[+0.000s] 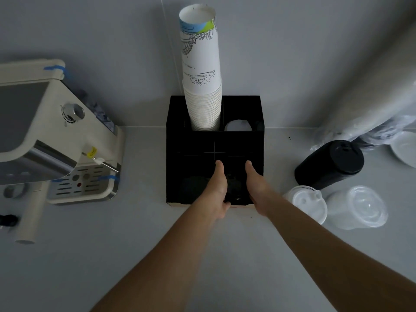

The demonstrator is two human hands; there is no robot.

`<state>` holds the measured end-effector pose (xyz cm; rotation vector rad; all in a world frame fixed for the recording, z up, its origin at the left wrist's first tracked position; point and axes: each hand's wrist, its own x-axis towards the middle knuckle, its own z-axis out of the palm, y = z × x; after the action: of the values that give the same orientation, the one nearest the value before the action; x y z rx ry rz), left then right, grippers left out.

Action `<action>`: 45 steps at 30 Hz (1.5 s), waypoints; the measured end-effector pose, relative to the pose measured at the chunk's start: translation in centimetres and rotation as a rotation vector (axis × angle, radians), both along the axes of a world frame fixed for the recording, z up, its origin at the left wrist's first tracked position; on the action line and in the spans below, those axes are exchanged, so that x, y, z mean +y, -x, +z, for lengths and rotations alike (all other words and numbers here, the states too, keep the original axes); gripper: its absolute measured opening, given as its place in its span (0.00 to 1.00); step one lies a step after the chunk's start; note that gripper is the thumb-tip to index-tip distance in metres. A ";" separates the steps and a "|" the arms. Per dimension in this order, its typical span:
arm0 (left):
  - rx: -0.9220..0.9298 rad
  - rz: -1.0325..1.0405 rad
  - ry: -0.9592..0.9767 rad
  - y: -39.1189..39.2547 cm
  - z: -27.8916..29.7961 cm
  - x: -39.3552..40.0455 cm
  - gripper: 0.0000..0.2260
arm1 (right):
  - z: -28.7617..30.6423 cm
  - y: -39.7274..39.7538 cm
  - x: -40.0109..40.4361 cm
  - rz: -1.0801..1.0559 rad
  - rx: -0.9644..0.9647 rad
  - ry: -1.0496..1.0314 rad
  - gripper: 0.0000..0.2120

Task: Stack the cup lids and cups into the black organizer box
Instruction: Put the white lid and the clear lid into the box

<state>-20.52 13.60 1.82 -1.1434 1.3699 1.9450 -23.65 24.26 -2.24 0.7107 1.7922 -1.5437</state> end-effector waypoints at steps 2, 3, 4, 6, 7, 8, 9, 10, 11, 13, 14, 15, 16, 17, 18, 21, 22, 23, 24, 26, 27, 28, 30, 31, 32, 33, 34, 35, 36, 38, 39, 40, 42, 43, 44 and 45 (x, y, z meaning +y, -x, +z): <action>0.016 0.008 -0.010 -0.5 0.9 -0.2 0.39 | -1.0 0.0 0.6 -0.031 0.013 0.018 0.54; 0.023 0.012 -0.020 -0.7 1.1 -0.3 0.37 | -1.3 0.0 0.9 -0.050 0.020 0.033 0.53; 0.026 0.015 -0.031 -0.9 1.3 -0.5 0.37 | -0.2 -0.3 0.9 -0.070 0.020 0.030 0.52; 0.035 0.010 -0.053 -1.6 1.5 -1.0 0.37 | 2.7 -1.2 0.6 -0.081 0.032 0.016 0.44; 0.043 0.003 -0.058 -2.0 1.7 -1.2 0.38 | 3.7 -1.7 0.7 -0.079 0.048 0.030 0.38; 0.053 0.001 -0.055 -2.6 1.8 -1.6 0.38 | 4.0 -2.0 1.0 -0.079 0.064 0.050 0.34; 0.066 0.006 -0.047 -3.1 1.9 -1.9 0.37 | 4.1 -2.3 1.3 -0.080 0.075 0.080 0.32; 0.086 0.014 -0.038 -3.7 1.8 -2.2 0.36 | 4.6 -2.8 1.7 -0.086 0.084 0.118 0.31; 0.111 0.027 -0.032 -4.3 1.9 -2.6 0.34 | 5.1 -3.3 2.0 -0.094 0.098 0.156 0.31; 0.160 0.054 -0.044 -5.6 1.8 -3.2 0.31 | 6.0 -4.2 2.6 -0.115 0.104 0.214 0.31; 0.186 0.066 -0.053 -6.4 2.0 -3.4 0.30 | 6.4 -4.7 3.1 -0.124 0.109 0.235 0.30; 0.204 0.077 -0.061 -7.1 2.1 -3.6 0.29 | 6.6 -5.2 3.6 -0.130 0.115 0.256 0.30; 0.219 0.088 -0.064 -7.7 2.3 -3.8 0.28 | 6.9 -5.6 4.0 -0.134 0.120 0.275 0.29; 0.232 0.097 -0.064 -8.4 2.4 -4.0 0.27 | 7.1 -6.1 4.5 -0.139 0.127 0.291 0.28; 0.243 0.106 -0.063 -9.1 2.7 -4.0 0.26 | 7.3 -6.6 5.0 -0.150 0.137 0.300 0.27; 0.264 0.136 -0.071 -10.8 3.3 -4.0 0.22 | 8.0 -8.0 6.2 -0.186 0.157 0.311 0.22; 0.269 0.148 -0.079 -11.3 3.5 -4.0 0.22 | 8.2 -8.5 6.6 -0.201 0.164 0.313 0.19; 0.273 0.159 -0.086 -11.7 3.8 -3.9 0.21 | 8.4 -9.1 7.1 -0.220 0.171 0.319 0.18; 0.279 0.171 -0.097 -12.1 3.9 -3.8 0.20 | 8.6 -9.6 7.7 -0.240 0.178 0.329 0.17; 0.288 0.184 -0.117 -12.7 4.0 -3.6 0.19 | 8.7 -10.4 8.8 -0.274 0.193 0.354 0.17; 0.290 0.178 -0.121 -12.8 4.0 -3.2 0.18 | 8.6 -10.8 9.7 -0.295 0.195 0.366 0.17; 0.291 0.172 -0.125 -13.0 3.9 -2.9 0.18 | 8.6 -11.2 10.4 -0.313 0.196 0.372 0.18; 0.286 0.155 -0.116 -13.1 3.6 -2.1 0.17 | 8.2 -11.8 12.0 -0.345 0.198 0.366 0.17; 0.281 0.145 -0.108 -13.0 3.5 -1.6 0.17 | 8.1 -12.0 12.8 -0.361 0.200 0.359 0.16; 0.277 0.135 -0.103 -13.0 3.2 -1.2 0.16 | 7.9 -12.3 13.7 -0.375 0.202 0.352 0.15; 0.273 0.121 -0.096 -12.9 3.0 -0.6 0.16 | 7.7 -12.5 14.6 -0.393 0.198 0.349 0.14; 0.271 0.107 -0.095 -12.8 2.9 0.1 0.16 | 7.4 -12.6 15.5 -0.413 0.193 0.346 0.14; 0.267 0.093 -0.089 -12.7 2.7 0.7 0.16 | 7.2 -12.8 16.2 -0.430 0.189 0.348 0.14; 0.261 0.082 -0.091 -12.6 2.4 1.5 0.16 | 7.0 -12.9 17.1 -0.446 0.185 0.346 0.13; 0.252 0.063 -0.085 -12.2 1.9 3.0 0.15 | 6.3 -13.0 18.5 -0.466 0.177 0.343 0.13; 0.249 0.056 -0.081 -12.0 1.8 3.5 0.15 | 6.0 -13.0 18.9 -0.472 0.171 0.340 0.13; 0.239 0.045 -0.080 -11.7 1.5 4.2 0.15 | 5.5 -12.9 19.5 -0.478 0.165 0.335 0.13; 0.219 0.029 -0.069 -11.0 1.0 5.4 0.15 | 4.6 -12.8 20.5 -0.482 0.151 0.318 0.13; 0.213 0.023 -0.059 -10.8 0.8 5.7 0.15 | 4.1 -12.8 20.6 -0.479 0.148 0.309 0.13; 0.207 0.012 -0.049 -10.6 0.6 6.1 0.15 | 3.7 -12.8 20.7 -0.479 0.146 0.294 0.13; 0.203 -0.003 -0.032 -10.2 0.2 6.7 0.15 | 3.2 -12.7 21.0 -0.476 0.140 0.281 0.13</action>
<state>-10.27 20.31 2.07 -0.9497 1.4351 2.1201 -11.00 45.23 0.95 0.9534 1.5203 -2.1540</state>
